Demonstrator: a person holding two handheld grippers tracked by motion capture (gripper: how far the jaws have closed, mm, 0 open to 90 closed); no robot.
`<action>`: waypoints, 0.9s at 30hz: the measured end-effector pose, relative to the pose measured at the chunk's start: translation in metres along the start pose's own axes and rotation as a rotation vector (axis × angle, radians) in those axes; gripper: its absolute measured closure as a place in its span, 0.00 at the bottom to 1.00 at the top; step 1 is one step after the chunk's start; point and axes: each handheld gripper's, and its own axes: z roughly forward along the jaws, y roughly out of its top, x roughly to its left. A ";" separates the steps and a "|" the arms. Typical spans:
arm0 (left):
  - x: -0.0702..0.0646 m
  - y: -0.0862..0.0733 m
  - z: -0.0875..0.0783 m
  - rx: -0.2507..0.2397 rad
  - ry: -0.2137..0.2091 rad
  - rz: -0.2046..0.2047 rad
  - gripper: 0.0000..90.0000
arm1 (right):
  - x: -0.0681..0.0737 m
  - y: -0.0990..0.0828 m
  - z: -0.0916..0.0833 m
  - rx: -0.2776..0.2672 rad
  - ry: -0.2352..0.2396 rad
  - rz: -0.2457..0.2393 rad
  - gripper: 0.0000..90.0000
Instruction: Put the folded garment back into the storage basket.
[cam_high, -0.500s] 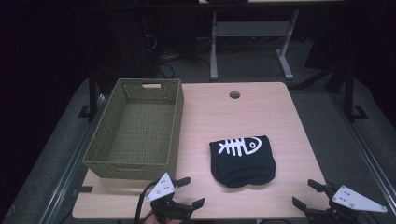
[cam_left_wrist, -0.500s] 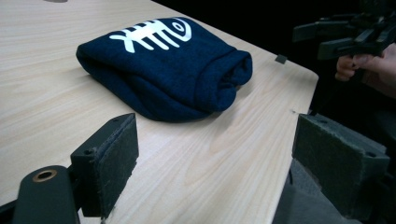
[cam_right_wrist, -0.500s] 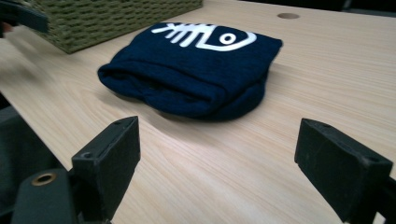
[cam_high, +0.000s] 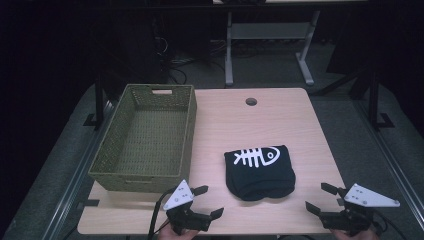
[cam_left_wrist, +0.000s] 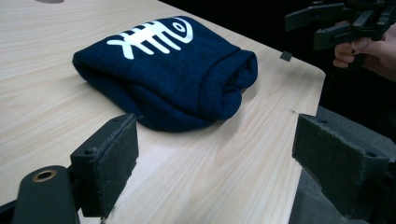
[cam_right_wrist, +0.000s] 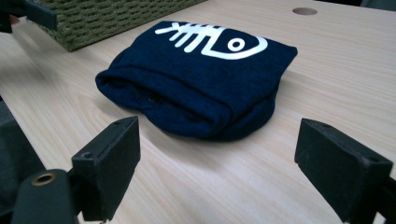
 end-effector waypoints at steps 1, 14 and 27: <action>0.000 0.001 0.002 0.002 0.005 0.003 0.15 | -0.001 0.002 0.002 0.005 0.005 0.001 0.15; 0.007 0.014 0.046 0.039 0.086 -0.031 0.16 | -0.019 0.028 0.035 0.077 0.043 0.005 0.16; 0.020 0.026 0.088 0.090 0.164 -0.081 0.18 | -0.042 0.047 0.064 0.153 0.066 0.051 0.16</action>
